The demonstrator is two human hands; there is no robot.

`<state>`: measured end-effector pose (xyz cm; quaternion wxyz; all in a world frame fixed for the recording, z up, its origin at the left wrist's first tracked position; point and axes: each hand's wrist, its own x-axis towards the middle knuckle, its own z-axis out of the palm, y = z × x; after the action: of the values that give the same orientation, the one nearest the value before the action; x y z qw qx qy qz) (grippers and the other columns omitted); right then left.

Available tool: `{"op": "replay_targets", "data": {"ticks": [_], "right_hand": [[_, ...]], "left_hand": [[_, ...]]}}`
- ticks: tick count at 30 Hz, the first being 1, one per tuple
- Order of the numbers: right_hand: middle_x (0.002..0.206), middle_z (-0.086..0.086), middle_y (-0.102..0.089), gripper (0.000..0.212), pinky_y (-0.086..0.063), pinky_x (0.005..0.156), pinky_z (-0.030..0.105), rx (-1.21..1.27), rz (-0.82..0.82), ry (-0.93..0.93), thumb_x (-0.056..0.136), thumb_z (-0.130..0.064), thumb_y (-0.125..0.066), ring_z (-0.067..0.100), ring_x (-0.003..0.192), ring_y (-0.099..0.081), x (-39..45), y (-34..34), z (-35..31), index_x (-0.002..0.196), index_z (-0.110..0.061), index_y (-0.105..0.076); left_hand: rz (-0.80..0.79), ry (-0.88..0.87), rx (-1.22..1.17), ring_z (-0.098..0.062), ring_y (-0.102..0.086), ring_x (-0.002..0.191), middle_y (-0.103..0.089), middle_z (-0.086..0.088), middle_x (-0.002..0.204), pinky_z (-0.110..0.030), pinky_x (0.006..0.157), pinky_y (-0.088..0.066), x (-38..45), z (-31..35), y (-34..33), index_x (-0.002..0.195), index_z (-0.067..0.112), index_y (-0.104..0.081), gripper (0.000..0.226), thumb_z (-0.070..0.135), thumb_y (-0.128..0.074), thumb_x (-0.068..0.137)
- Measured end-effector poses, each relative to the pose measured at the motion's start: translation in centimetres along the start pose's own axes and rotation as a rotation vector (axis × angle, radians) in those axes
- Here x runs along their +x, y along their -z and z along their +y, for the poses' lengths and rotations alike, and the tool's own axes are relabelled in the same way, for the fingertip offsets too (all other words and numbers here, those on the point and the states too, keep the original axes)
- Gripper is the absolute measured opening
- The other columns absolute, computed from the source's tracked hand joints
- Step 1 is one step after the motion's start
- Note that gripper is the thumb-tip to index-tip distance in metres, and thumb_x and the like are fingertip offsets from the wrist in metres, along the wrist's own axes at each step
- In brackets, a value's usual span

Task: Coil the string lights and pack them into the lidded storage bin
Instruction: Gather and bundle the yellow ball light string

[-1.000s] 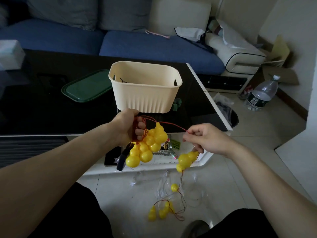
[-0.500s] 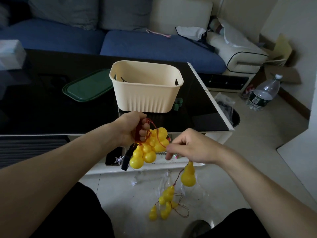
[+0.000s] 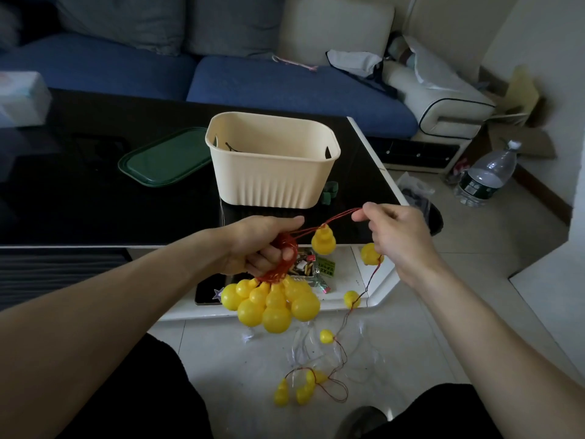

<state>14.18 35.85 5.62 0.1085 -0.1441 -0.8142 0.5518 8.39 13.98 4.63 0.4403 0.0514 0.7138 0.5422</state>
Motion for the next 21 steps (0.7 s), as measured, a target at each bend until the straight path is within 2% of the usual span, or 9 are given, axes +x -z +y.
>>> {"op": "replay_targets", "data": {"ticks": [5,9,12,15,17,21], "right_hand": [[0.043,-0.012,-0.040,0.030,-0.032,0.056,0.020,-0.042,-0.162,0.019,0.096,-0.018,-0.060,0.004,0.041,-0.038,-0.9,0.0,-1.0,0.073,-0.014,-0.077],[0.044,-0.012,-0.052,0.025,-0.033,0.052,0.011,-0.292,-0.419,0.107,0.093,-0.014,-0.064,-0.002,0.044,-0.046,-2.0,-0.4,-1.9,0.071,-0.012,-0.078],[0.048,-0.006,-0.053,0.028,-0.034,0.051,0.016,-0.436,-0.571,0.112,0.091,-0.019,-0.066,0.002,0.047,-0.044,-2.5,-1.5,-1.5,0.065,-0.021,-0.076],[0.053,0.000,-0.057,0.029,-0.039,0.053,0.028,-0.507,-0.602,0.113,0.090,-0.023,-0.064,0.010,0.051,-0.047,-2.4,-2.6,-0.9,0.063,-0.023,-0.075],[0.053,0.001,-0.056,0.030,-0.039,0.054,0.031,-0.540,-0.607,0.126,0.090,-0.024,-0.063,0.011,0.050,-0.047,-2.4,-3.1,-0.9,0.063,-0.025,-0.074],[0.047,-0.010,-0.054,0.029,-0.032,0.046,0.015,-0.575,-0.594,0.167,0.092,-0.021,-0.062,0.004,0.045,-0.046,-2.7,-3.5,-1.3,0.065,-0.021,-0.072]], "left_hand": [[0.117,-0.029,-0.208,-0.009,-0.016,0.036,-0.023,0.006,0.046,-0.020,0.037,-0.013,0.5,0.0,-0.3,0.059,0.023,-0.032,0.051,0.047,-0.035,0.104],[0.110,-0.055,-0.359,-0.014,-0.030,0.038,-0.038,0.001,0.051,-0.024,0.042,-0.026,0.6,0.1,0.0,0.067,0.020,-0.036,0.045,0.041,-0.029,0.106],[0.066,-0.099,-0.448,-0.017,-0.043,0.042,-0.051,-0.003,0.058,-0.025,0.048,-0.036,0.3,0.4,0.0,0.069,0.017,-0.042,0.040,0.034,-0.032,0.104],[-0.024,-0.144,-0.573,-0.020,-0.057,0.051,-0.062,-0.008,0.066,-0.028,0.056,-0.046,-0.1,0.7,-0.3,0.072,0.013,-0.047,0.038,0.029,-0.035,0.104],[-0.070,-0.191,-0.614,-0.023,-0.066,0.061,-0.068,-0.012,0.075,-0.029,0.059,-0.054,-0.3,0.8,-0.5,0.077,0.011,-0.051,0.036,0.027,-0.034,0.105],[-0.071,-0.344,-0.684,-0.028,-0.074,0.087,-0.073,-0.021,0.096,-0.032,0.077,-0.059,-0.4,1.1,-1.5,0.086,0.006,-0.052,0.032,0.020,-0.032,0.106]]}}
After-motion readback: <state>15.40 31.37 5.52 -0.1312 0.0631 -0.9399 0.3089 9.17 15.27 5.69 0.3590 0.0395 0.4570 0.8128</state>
